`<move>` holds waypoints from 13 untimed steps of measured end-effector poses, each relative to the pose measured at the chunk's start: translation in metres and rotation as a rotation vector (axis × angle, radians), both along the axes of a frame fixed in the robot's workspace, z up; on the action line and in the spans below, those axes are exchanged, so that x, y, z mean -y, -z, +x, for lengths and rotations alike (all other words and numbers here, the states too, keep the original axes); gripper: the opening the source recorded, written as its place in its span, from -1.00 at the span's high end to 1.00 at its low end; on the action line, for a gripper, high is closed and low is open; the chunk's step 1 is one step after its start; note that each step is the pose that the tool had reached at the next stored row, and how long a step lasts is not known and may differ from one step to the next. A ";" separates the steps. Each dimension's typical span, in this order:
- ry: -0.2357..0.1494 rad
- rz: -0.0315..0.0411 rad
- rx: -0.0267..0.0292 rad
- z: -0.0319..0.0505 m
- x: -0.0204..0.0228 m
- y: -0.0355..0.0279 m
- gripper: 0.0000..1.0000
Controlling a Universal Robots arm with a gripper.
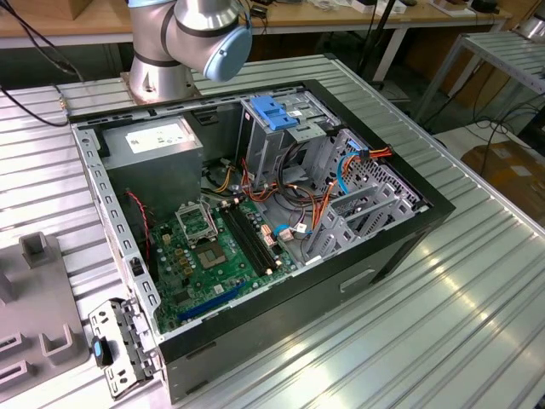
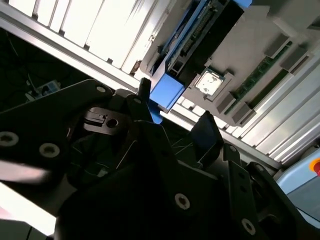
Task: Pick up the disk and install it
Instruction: 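Pick up the disk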
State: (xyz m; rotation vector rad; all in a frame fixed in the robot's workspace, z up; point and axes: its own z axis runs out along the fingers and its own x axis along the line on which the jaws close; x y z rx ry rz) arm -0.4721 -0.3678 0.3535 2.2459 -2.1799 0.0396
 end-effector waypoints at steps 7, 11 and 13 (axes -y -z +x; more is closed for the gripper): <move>0.020 -0.0001 0.0000 0.0000 -0.0005 0.0129 -0.20; 0.026 0.0000 0.0001 -0.0001 -0.0007 0.0246 -0.20; 0.032 -0.0001 0.0000 -0.0002 -0.0015 0.0287 -0.20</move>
